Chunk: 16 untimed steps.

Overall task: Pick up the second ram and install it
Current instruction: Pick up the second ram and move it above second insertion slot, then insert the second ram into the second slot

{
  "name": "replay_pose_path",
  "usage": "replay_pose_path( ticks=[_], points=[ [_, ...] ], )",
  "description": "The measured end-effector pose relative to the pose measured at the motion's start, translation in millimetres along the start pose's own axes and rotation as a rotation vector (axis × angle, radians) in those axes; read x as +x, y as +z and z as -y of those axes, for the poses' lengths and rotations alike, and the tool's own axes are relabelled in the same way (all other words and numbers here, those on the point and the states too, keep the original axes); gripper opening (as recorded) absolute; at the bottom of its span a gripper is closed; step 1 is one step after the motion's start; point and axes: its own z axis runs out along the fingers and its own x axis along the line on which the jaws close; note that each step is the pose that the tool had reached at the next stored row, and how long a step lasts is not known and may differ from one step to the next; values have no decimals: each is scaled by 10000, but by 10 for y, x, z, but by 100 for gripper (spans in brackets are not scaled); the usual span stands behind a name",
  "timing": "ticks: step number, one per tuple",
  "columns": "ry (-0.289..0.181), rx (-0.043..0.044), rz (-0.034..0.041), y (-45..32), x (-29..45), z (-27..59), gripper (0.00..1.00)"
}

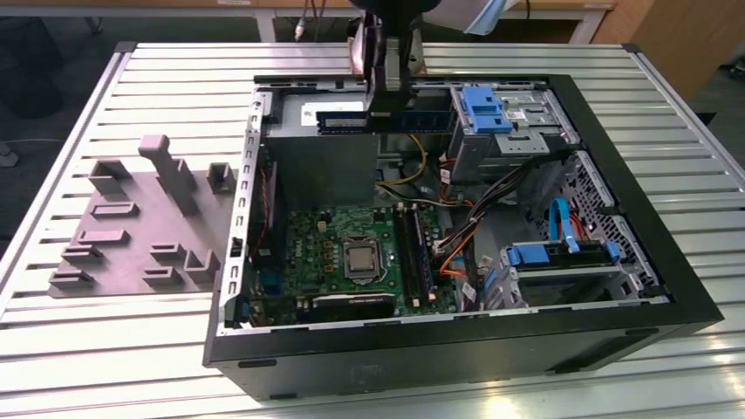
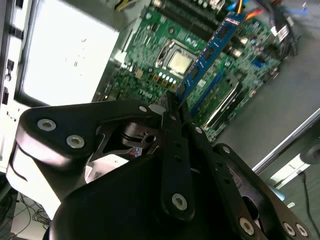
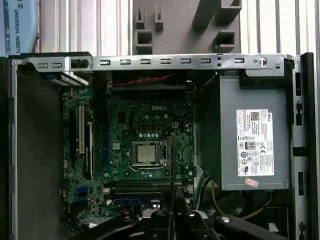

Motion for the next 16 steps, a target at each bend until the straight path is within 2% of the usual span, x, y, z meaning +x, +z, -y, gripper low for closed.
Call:
replay_pose_path(
  ticks=[16],
  points=[
    [14, 1, 1, 0, -1, 14, 14]
  ],
)
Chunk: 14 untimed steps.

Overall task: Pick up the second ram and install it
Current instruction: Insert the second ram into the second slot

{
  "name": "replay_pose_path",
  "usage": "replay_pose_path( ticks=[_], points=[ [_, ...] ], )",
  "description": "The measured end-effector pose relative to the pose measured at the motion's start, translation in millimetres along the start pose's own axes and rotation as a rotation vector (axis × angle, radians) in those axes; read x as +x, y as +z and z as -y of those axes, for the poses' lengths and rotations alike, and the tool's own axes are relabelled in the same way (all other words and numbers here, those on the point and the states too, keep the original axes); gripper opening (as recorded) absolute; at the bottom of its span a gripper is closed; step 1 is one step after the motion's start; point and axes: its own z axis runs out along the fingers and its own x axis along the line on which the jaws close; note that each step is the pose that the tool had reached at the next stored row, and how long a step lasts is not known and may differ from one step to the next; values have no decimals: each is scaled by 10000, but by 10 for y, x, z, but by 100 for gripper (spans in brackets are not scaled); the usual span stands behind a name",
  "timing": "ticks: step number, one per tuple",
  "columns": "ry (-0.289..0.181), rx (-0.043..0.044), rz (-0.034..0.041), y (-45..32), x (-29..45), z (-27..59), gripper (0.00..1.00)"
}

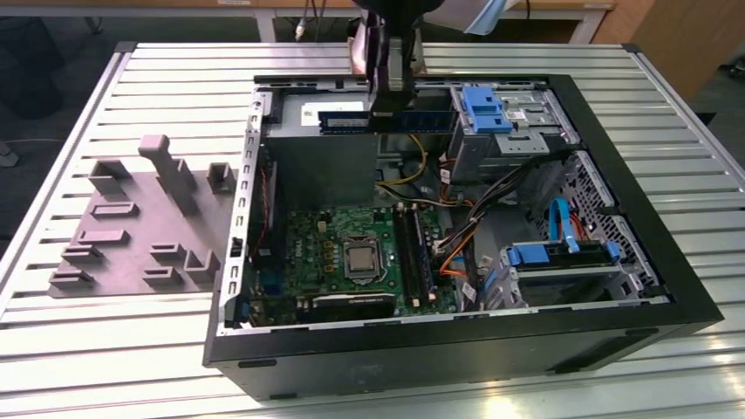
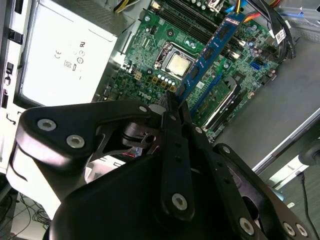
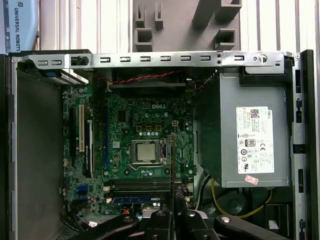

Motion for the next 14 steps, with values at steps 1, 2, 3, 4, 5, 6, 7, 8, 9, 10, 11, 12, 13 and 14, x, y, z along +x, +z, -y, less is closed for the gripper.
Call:
replay_pose_path(
  ticks=[1, 2, 3, 4, 5, 6, 7, 8, 9, 10, 11, 12, 13, 14],
  points=[
    [61, 1, 1, 0, 0, 0, 14],
    [192, 2, 5, 1, 0, 0, 14],
    [344, 3, 7, 1, 0, 0, 14],
    [516, 5, 12, 3, 0, 1, 14],
    [694, 7, 18, 5, 0, 0, 14],
    [889, 9, 24, 8, 0, 1, 14],
    [1070, 11, 29, 10, 0, 1, 14],
    [1249, 12, 35, 13, 0, 1, 14],
    [1423, 14, 40, 16, 0, 1, 14],
    [1604, 17, 44, 18, 0, 1, 14],
    [1782, 18, 49, 21, 0, 1, 14],
    [1979, 19, 55, 24, 0, 1, 14],
    [2158, 22, 60, 26, 0, 1, 14],
    [2339, 23, 65, 29, 0, 1, 14]
  ],
)
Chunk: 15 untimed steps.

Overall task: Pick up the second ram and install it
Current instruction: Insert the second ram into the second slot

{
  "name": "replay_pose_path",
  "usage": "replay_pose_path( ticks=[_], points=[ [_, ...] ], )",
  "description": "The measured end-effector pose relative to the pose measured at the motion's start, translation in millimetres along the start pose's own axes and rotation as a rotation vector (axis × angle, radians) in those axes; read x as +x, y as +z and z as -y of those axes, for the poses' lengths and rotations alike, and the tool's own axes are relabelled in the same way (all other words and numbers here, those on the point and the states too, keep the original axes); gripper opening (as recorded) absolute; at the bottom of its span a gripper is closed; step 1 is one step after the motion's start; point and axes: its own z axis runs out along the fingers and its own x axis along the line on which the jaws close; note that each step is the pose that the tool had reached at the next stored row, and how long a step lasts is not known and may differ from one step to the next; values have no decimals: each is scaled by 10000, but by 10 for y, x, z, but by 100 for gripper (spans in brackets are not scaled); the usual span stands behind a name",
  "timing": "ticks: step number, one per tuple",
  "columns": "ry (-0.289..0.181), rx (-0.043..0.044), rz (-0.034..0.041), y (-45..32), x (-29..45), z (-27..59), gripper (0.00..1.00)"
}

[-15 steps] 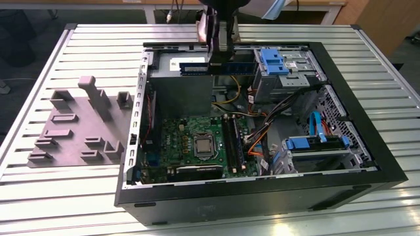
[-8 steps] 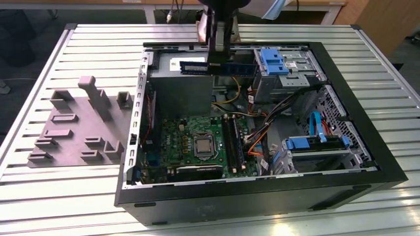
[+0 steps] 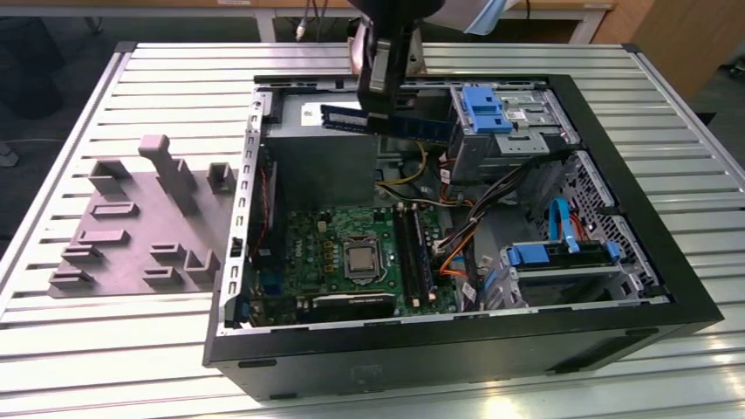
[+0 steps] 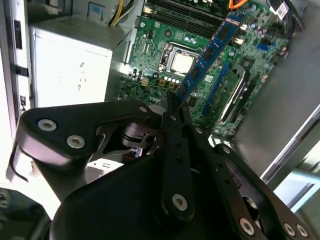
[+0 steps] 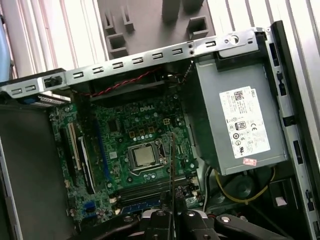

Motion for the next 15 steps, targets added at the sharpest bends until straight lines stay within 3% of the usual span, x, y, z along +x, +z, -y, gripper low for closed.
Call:
replay_pose_path(
  ticks=[15],
  points=[
    [2729, 27, 76, 47, 0, 1, 14]
  ],
)
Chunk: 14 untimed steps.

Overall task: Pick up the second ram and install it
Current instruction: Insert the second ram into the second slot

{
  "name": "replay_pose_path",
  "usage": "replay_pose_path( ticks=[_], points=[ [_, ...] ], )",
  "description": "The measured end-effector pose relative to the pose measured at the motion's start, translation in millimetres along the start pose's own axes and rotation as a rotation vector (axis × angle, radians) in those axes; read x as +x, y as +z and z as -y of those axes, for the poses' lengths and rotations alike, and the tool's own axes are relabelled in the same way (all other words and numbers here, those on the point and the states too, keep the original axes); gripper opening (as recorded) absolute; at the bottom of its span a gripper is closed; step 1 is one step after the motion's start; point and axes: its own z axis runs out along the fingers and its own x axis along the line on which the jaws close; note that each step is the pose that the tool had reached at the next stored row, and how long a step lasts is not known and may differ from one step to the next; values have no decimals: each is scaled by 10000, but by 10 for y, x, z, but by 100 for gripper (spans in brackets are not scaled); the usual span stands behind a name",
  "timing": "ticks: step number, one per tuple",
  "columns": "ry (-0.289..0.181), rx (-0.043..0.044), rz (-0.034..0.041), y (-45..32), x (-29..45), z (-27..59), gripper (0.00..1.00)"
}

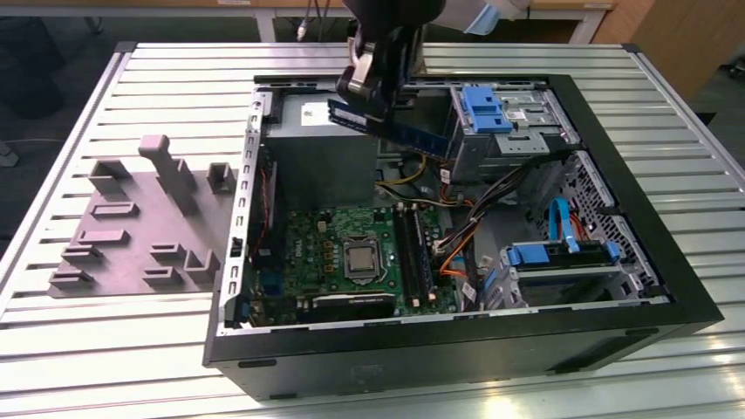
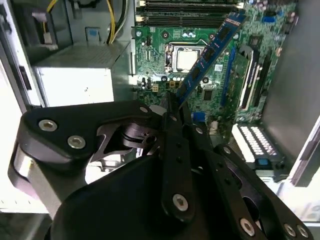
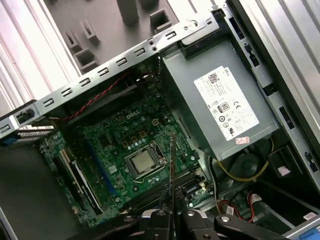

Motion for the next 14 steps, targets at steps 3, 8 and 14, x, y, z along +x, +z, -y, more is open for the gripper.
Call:
replay_pose_path(
  ticks=[3, 8, 14],
  points=[
    [539, 5, 15, 10, 0, 0, 14],
    [1454, 15, 40, 28, 0, 1, 14],
    [2533, 25, 70, 48, 0, 1, 14]
  ],
)
